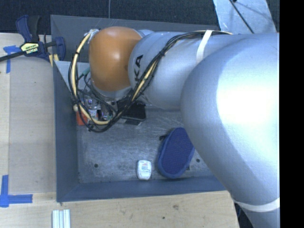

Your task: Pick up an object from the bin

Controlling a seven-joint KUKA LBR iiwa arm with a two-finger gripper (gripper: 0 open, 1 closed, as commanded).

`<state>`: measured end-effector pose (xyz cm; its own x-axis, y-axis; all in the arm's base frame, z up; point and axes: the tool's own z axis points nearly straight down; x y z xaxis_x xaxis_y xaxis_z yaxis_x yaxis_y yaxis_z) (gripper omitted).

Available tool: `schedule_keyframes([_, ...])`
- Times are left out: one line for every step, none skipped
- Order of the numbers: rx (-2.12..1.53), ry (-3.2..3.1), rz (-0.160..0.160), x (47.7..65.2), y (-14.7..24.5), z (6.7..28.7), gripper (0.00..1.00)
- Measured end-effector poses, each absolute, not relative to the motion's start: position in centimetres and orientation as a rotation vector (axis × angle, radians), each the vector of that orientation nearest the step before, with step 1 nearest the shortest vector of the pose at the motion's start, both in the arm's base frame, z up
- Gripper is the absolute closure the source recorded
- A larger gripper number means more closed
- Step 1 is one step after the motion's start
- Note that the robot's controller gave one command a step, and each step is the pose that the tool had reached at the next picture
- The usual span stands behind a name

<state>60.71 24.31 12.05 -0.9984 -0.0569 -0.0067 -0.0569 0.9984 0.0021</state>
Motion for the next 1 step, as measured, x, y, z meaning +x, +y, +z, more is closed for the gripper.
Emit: schedule_keyframes([-0.087, 3.131, 0.005, 60.91, 24.35, 16.52, 1.00])
